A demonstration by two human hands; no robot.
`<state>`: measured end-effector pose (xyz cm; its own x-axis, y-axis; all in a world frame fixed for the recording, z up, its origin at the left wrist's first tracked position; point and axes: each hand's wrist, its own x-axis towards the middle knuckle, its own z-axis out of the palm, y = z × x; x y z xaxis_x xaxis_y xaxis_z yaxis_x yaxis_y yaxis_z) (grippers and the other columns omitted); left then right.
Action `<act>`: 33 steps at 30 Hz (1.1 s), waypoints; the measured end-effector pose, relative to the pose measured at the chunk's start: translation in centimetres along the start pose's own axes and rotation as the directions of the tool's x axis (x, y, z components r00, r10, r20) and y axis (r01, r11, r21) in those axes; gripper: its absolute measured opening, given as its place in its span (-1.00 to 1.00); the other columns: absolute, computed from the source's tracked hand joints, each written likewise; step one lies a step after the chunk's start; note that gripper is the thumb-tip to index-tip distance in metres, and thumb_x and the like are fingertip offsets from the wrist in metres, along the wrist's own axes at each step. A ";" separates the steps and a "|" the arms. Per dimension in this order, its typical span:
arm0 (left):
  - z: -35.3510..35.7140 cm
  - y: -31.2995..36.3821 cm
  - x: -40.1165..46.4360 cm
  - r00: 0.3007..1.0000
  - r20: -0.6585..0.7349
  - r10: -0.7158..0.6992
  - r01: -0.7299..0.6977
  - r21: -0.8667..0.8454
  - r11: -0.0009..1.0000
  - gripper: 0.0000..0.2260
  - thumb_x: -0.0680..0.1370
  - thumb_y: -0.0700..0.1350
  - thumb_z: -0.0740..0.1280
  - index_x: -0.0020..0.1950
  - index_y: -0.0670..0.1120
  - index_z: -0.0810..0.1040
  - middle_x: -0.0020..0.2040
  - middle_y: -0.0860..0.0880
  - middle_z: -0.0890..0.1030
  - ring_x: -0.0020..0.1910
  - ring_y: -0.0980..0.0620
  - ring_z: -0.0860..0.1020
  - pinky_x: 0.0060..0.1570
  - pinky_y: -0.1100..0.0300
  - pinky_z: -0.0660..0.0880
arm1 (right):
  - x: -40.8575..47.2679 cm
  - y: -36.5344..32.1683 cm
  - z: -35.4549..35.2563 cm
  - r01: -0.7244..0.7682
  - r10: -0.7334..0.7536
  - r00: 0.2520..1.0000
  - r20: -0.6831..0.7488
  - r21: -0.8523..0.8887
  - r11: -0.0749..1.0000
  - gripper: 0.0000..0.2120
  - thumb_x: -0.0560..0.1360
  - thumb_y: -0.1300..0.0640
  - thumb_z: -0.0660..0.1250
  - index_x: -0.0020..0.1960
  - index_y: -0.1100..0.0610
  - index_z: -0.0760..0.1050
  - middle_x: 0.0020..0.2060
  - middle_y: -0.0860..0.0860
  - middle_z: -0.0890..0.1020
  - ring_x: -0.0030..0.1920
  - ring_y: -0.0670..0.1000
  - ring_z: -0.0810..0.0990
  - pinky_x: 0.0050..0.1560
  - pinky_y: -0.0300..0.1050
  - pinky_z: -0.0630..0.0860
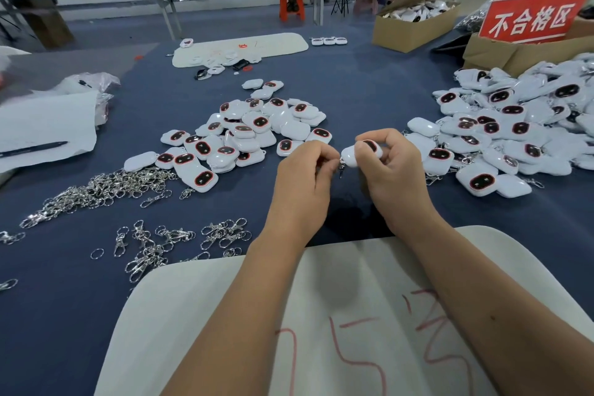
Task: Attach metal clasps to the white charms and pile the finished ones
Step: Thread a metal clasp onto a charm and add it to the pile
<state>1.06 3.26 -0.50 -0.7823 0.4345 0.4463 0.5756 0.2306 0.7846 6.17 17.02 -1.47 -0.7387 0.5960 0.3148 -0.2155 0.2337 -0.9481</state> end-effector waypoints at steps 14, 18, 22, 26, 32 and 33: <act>-0.1 -0.2 0.3 0.959 -0.072 -0.272 0.226 -0.382 0.896 -0.84 0.48 -0.35 0.49 -0.16 -0.08 0.66 -0.19 -0.08 0.72 -0.17 -0.03 0.70 0.01 0.07 0.65 | 0.0 -0.4 -0.4 -0.152 0.113 0.981 0.155 0.272 0.950 -0.81 0.60 0.10 0.46 0.03 0.18 0.51 -0.46 -0.01 0.46 -0.51 -0.06 0.23 -0.51 -0.24 0.19; -0.5 -0.4 0.3 0.974 -0.114 -0.195 0.167 -0.217 0.962 -0.80 0.49 -0.33 0.48 -0.20 -0.03 0.67 -0.24 0.07 0.71 -0.20 0.10 0.68 -0.04 0.17 0.62 | -0.1 -0.8 -0.4 -0.193 0.139 0.969 0.203 0.281 0.940 -0.61 0.41 -0.07 0.53 0.03 0.18 0.52 -0.43 0.01 0.58 -0.52 -0.08 0.29 -0.52 -0.26 0.22; -0.8 -0.1 0.2 0.999 -0.044 0.031 -0.025 0.118 0.993 -0.79 0.52 -0.35 0.36 -0.17 -0.05 0.65 -0.21 0.07 0.66 -0.16 0.04 0.61 -0.09 0.10 0.55 | -0.2 -0.6 -0.3 -0.142 0.116 0.980 0.163 0.157 0.977 -0.66 0.49 0.00 0.56 0.00 0.18 0.48 -0.47 -0.05 0.57 -0.47 -0.07 0.41 -0.50 -0.25 0.28; -0.7 0.1 0.2 0.990 0.059 0.126 -0.138 0.306 0.942 -0.83 0.53 -0.34 0.29 -0.13 -0.11 0.62 -0.21 -0.02 0.62 -0.19 -0.06 0.54 -0.14 -0.05 0.51 | -0.4 -0.3 -0.2 -0.050 0.042 0.993 0.109 0.075 0.996 -0.68 0.51 0.05 0.56 -0.04 0.16 0.44 -0.45 0.02 0.60 -0.45 -0.06 0.51 -0.46 -0.25 0.37; 0.5 0.6 0.0 0.956 -0.031 -0.293 0.265 -0.342 0.902 -0.88 0.58 -0.26 0.41 -0.07 -0.04 0.61 -0.16 0.07 0.67 -0.16 0.18 0.61 -0.08 0.33 0.54 | -0.1 -0.9 -0.4 -0.190 0.143 0.976 0.166 0.313 0.931 -0.67 0.47 -0.08 0.54 -0.07 0.08 0.46 -0.43 -0.01 0.56 -0.50 -0.08 0.31 -0.51 -0.23 0.25; 0.8 0.7 0.0 0.933 0.037 -0.359 0.335 -0.459 0.823 -0.92 0.60 -0.25 0.39 -0.03 -0.07 0.61 -0.11 -0.02 0.69 -0.12 0.13 0.62 -0.03 0.26 0.58 | 0.0 -0.8 -0.5 -0.211 0.160 0.972 0.172 0.342 0.916 -0.71 0.48 -0.08 0.51 -0.08 0.06 0.46 -0.43 -0.03 0.54 -0.49 -0.09 0.28 -0.51 -0.23 0.23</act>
<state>1.65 4.08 -0.25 -0.9274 0.3546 0.1190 0.1026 -0.0647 0.9926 6.67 17.26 -0.63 -0.8625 0.4843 0.1467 -0.2596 -0.1746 -0.9498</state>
